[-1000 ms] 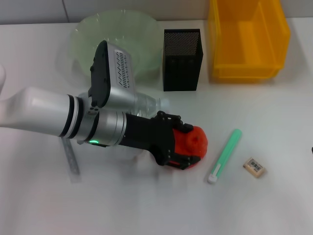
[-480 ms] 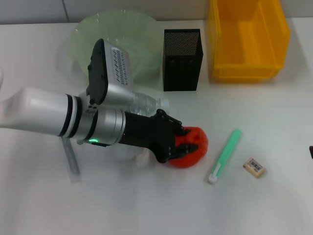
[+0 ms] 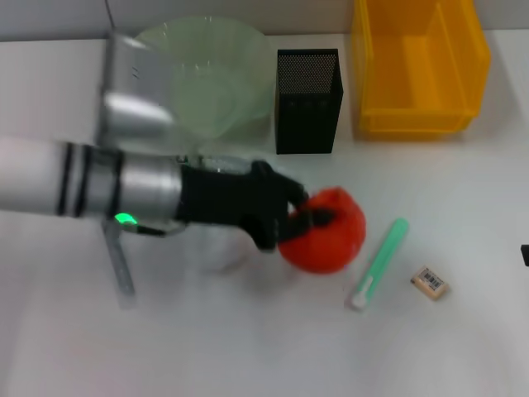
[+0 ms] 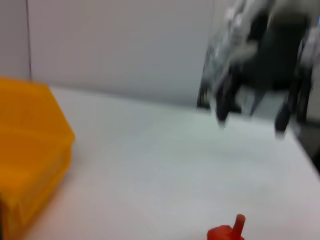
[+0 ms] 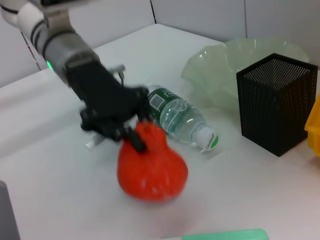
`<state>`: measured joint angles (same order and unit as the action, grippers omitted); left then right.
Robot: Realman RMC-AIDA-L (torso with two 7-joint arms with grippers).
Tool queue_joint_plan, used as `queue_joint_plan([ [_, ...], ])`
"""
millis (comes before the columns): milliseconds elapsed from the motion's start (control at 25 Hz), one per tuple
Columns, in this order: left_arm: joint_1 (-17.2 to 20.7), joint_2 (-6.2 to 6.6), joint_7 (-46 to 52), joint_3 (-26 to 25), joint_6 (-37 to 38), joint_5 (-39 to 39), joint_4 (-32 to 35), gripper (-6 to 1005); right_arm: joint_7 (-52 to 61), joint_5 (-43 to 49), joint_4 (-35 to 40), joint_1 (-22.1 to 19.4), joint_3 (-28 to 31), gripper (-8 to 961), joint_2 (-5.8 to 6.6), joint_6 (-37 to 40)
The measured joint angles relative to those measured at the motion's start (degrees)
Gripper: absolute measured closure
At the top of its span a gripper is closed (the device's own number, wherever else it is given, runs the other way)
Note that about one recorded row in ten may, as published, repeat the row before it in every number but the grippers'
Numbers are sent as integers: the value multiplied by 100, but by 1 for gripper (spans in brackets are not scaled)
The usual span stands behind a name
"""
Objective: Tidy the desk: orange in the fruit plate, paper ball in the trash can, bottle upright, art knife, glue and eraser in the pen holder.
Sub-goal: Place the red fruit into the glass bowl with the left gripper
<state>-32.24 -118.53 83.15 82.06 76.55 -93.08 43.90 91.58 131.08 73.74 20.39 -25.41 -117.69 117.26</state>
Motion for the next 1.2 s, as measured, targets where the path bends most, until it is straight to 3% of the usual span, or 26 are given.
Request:
queue_joint_plan([
  [40, 91, 15, 176, -486, 320, -15, 213, 839, 0, -3, 0, 8, 0, 209, 0, -1],
  [200, 294, 33, 455, -1021, 388, -58, 733, 891, -11, -16, -6, 40, 0, 210, -15, -2],
  [280, 383, 41, 699, -1544, 230, -199, 1115, 899, -26, 1, -23, 92, -5, 210, -50, -9],
  [440, 261, 41, 891, -2130, -229, -425, 1161, 915, -32, 15, -38, 123, -76, 211, -87, -39],
  [760, -73, 26, 1081, -2212, -1458, -632, 847, 941, -56, 29, -53, 175, -162, 213, -116, -60],
  [800, -277, 23, 1128, -2194, -1964, -712, 589, 943, -56, 29, -58, 181, -202, 213, -118, -74],
  [1040, -749, 7, 1407, -2201, -2972, -1198, 73, 875, -57, 56, -81, 193, -419, 215, -130, -225],
  [1200, -770, -2, 1558, -2058, -3321, -1262, 58, 829, -39, 59, -81, 194, -452, 216, -132, -261],
])
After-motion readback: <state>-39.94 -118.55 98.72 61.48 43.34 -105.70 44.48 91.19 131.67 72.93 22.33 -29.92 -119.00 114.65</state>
